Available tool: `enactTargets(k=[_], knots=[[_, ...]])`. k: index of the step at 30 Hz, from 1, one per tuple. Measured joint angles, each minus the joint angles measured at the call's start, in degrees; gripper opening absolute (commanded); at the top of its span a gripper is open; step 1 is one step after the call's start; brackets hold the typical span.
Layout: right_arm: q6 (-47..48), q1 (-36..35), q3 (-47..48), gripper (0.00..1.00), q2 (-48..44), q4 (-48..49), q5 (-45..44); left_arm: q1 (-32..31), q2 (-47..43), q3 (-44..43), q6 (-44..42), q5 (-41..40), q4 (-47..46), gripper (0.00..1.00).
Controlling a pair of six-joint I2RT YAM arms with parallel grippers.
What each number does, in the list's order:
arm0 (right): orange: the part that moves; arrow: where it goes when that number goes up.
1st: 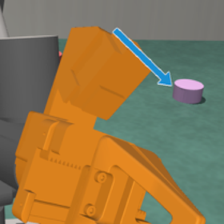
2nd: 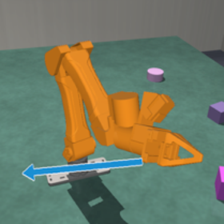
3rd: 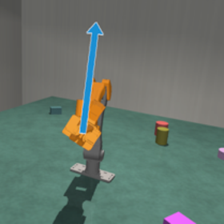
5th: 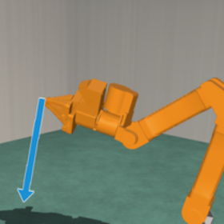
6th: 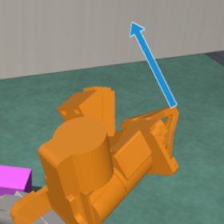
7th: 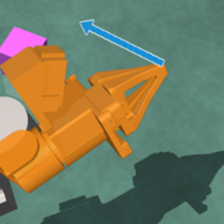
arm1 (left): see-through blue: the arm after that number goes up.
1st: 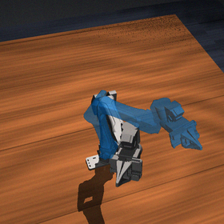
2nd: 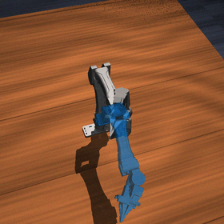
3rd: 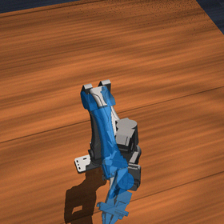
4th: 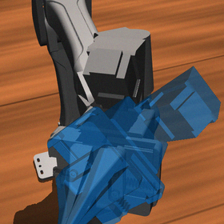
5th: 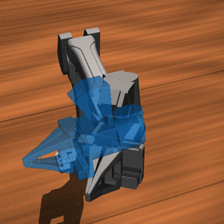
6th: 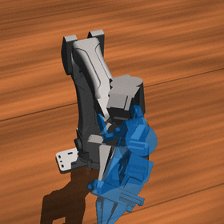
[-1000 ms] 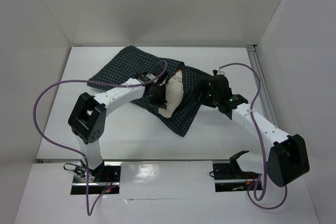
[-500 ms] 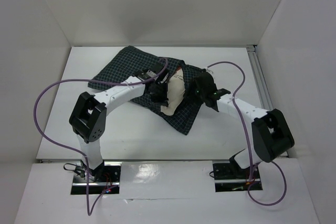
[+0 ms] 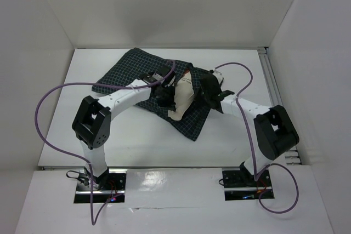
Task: Put the pillow into the pillowcase
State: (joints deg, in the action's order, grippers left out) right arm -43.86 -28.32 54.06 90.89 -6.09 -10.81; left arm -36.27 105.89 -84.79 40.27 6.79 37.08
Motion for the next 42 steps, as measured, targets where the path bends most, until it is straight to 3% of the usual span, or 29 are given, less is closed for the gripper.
enactTargets(k=[6,17,29,35,42], knots=[[5.38,-1.14,0.15,0.00,-0.81,-0.02,0.04,1.36,0.87,-3.54,0.39,1.70,1.29,0.00],[24.24,-2.73,9.03,0.00,-6.99,-6.14,13.40,4.63,9.70,-18.47,8.26,6.12,2.84,0.00],[27.50,-4.87,8.87,0.00,-14.29,-9.92,27.43,6.45,10.23,-14.78,17.66,5.42,-2.56,0.00],[28.28,-5.18,6.64,0.00,-15.26,-7.80,27.71,10.14,10.25,-13.99,18.47,5.35,-5.01,0.00],[28.37,-5.20,10.82,0.00,-15.28,-11.43,26.43,9.38,9.49,-12.68,15.17,8.81,-4.66,0.00]])
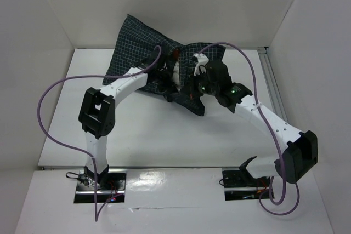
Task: Put the pillow into the pillowcase
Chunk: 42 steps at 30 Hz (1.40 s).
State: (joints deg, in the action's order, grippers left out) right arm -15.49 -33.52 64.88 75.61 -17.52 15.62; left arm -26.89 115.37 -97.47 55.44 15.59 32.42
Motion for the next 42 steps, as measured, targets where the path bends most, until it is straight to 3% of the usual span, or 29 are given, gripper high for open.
enactTargets(k=[2,3,4,5,6,8,13,20,23,24,25,28,31,34,39,41,42], knots=[[0.00,0.22,2.51,0.00,0.09,-1.27,-0.90,-1.99,-1.66,1.86,-0.66,-0.74,0.63,0.01],[-0.04,0.59,3.45,0.00,0.20,-1.70,-1.33,-3.15,-2.56,2.32,-1.31,-1.38,1.51,0.10],[-0.17,1.36,4.39,0.00,0.39,-2.19,-1.57,-4.57,-3.50,2.34,-1.77,-2.08,2.54,0.39],[-0.59,2.34,5.07,0.00,0.61,-2.34,-1.81,-5.79,-4.52,2.32,-2.95,-2.34,3.15,0.60],[-1.09,3.61,5.31,0.00,0.81,-2.32,-1.90,-7.08,-5.68,2.16,-3.85,-1.95,3.69,0.72],[-2.95,7.78,5.27,0.00,1.40,-3.15,-0.22,-8.79,-7.54,0.42,-5.29,-1.79,4.83,0.80],[-5.92,15.34,2.86,0.00,5.38,-4.02,1.25,-5.79,-11.30,-5.86,-10.01,0.17,6.64,0.77],[-7.72,14.93,1.49,0.00,12.00,-5.31,1.09,0.48,-21.03,0.92,-12.92,-4.74,9.05,0.72],[-8.22,14.78,4.24,0.19,16.37,-8.92,-2.03,3.28,-22.53,4.20,-13.53,-8.00,9.70,0.81],[-8.44,14.69,5.14,0.46,17.77,-9.77,-3.23,4.07,-22.62,5.20,-13.60,-8.98,9.88,0.86],[-8.94,14.51,5.33,0.67,18.45,-9.86,-4.55,5.07,-22.62,6.40,-13.81,-9.84,9.99,0.96],[-10.51,12.81,2.54,0.88,14.73,-9.57,-9.05,9.11,-22.49,10.58,-14.69,-10.78,9.97,0.98],[-11.61,9.86,0.28,0.98,4.46,-11.30,-12.52,15.17,-21.86,14.82,-14.64,-9.68,8.94,0.99],[-12.41,6.29,0.22,1.00,-4.26,-12.02,-15.74,20.13,-20.61,19.37,-14.27,-9.90,6.34,0.99],[-17.22,1.09,-10.58,1.00,-10.78,-12.83,-16.85,20.20,-15.89,23.43,-12.63,-9.27,-0.31,0.99],[-20.15,0.17,-17.94,1.00,-11.26,-13.38,-14.64,19.54,-13.29,23.58,-11.41,-9.09,-3.61,0.78],[-21.53,-0.28,-20.96,1.00,-11.30,-13.18,-13.33,19.02,-11.06,23.54,-11.15,-9.05,-4.87,0.61]])
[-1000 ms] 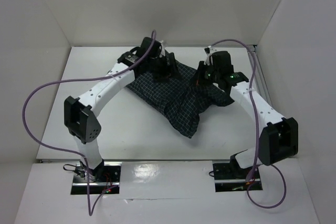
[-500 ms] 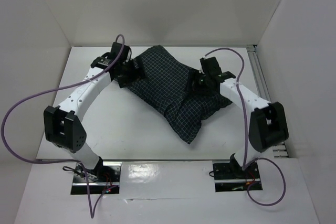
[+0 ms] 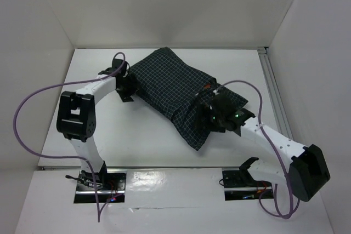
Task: Put the pillow into the pillowcase
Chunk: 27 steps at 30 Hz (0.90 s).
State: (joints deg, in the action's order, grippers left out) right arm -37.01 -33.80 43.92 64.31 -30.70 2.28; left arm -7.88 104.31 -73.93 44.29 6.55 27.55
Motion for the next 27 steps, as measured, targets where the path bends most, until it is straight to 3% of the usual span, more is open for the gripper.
enactTargets(k=[1,8,10,11,12,15,18,20,21,22,24,26,27], knots=[[-1.66,-0.28,-3.21,1.00,-0.11,-0.02,1.14,-0.42,1.55,-0.07,0.20,0.26,-1.22,0.01],[-10.80,-1.42,-15.04,1.00,-2.62,4.39,6.78,-2.10,2.23,2.58,1.11,2.08,-7.17,0.00],[-12.24,-1.46,-15.91,0.66,-2.93,7.50,7.91,-2.25,-0.72,6.45,1.20,1.60,-8.55,0.00],[-12.74,-1.49,-16.26,0.43,-3.28,9.40,8.33,-2.43,-2.67,8.44,1.29,1.53,-8.85,0.00],[-13.07,-1.49,-16.37,0.00,-3.76,10.82,8.44,-2.78,-4.87,10.40,1.44,1.53,-9.07,0.00],[-14.75,-1.46,-15.19,0.00,-5.55,12.72,5.53,-4.83,-12.44,16.65,2.58,1.38,-9.07,0.00],[-14.12,-0.37,-8.37,0.00,-5.11,6.60,-2.47,-8.81,-18.18,20.28,2.62,1.20,-8.22,0.00],[-12.39,1.81,-1.09,0.00,-2.97,0.57,-10.03,-10.86,-20.24,20.70,2.64,1.11,-6.84,0.18],[-11.34,3.37,1.97,0.00,-1.66,-0.76,-13.16,-11.41,-21.22,20.70,2.51,0.81,-5.84,0.55],[-10.03,5.35,4.61,0.00,-0.22,-1.49,-15.72,-11.39,-22.08,20.70,2.36,0.46,-5.03,0.76],[-7.89,8.81,7.98,0.00,2.34,-1.36,-19.08,-9.97,-25.05,20.70,3.54,-1.31,-1.88,1.00],[-5.81,11.74,8.83,0.00,4.81,-0.59,-20.50,-7.19,-29.27,21.68,5.33,-3.61,0.09,1.00],[-4.98,12.66,8.83,0.24,6.03,-0.63,-20.44,-5.68,-31.71,22.56,6.03,-4.74,0.83,1.00]])
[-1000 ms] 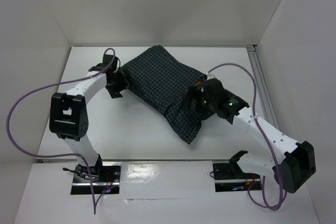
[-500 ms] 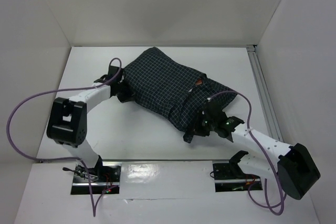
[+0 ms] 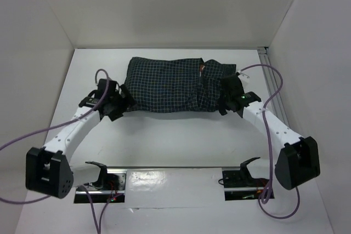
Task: Put the pillow into the pillowcase
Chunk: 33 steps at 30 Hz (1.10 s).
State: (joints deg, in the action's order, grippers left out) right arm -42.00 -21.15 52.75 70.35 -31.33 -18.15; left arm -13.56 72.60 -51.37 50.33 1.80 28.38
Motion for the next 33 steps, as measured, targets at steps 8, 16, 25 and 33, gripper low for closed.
enactTargets(k=[8,16,25,33], knots=[[3.63,1.97,-0.07,0.99,3.72,-0.02,2.14,8.87,-9.16,7.45,4.07,-6.64,2.56,1.00],[5.29,9.94,-9.07,0.99,-5.20,0.81,14.29,14.91,-1.16,10.91,3.37,-6.23,-5.33,1.00],[5.38,13.42,-17.88,0.99,-10.58,4.04,23.87,15.74,7.45,10.49,2.43,-1.42,-15.93,0.26],[4.24,13.86,-18.91,0.99,-8.17,5.84,21.11,15.74,11.37,7.37,0.87,1.62,-18.40,0.00]])
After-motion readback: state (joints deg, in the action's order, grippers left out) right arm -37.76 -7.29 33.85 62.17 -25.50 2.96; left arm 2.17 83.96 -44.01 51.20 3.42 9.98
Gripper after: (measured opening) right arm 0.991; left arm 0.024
